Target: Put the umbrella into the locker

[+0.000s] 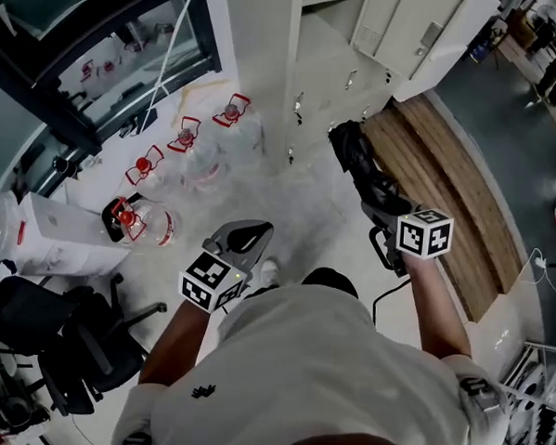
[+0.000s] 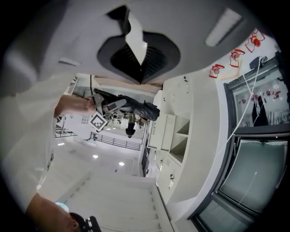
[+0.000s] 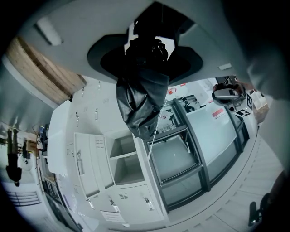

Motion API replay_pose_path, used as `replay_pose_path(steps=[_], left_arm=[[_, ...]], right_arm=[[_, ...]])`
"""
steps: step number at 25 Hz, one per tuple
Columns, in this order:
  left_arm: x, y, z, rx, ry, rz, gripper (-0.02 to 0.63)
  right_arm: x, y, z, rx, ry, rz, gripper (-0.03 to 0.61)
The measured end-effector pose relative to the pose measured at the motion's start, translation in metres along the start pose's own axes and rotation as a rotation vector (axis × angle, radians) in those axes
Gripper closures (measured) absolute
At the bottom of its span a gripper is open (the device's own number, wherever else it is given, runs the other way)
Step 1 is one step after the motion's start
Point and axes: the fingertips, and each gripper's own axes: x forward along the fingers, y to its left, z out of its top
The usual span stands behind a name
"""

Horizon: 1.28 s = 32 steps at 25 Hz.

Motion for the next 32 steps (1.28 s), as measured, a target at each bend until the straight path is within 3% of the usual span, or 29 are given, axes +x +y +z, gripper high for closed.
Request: replay_pose_path(steps=[7, 14, 22, 32], left_arm=[[0.006, 0.058, 0.014, -0.021, -0.049, -0.003, 0.557], [0.033, 0.108, 0.038, -0.02, -0.055, 0.019, 0.556], [0.083, 0.176, 0.099, -0.027, -0.083, 0.119, 0.556], [0.142, 0.228, 0.129, -0.061, -0.086, 0.222, 0.557]], right_arm=[[0.051, -0.035, 0.058, -0.013, 0.002, -0.077, 0.336], [0.116, -0.082, 0.124, -0.051, 0.004, -0.088, 0.336], [0.207, -0.153, 0.218, -0.113, 0.018, -0.053, 0.336], [0.317, -0.202, 0.296, -0.222, 0.058, -0.013, 0.336]])
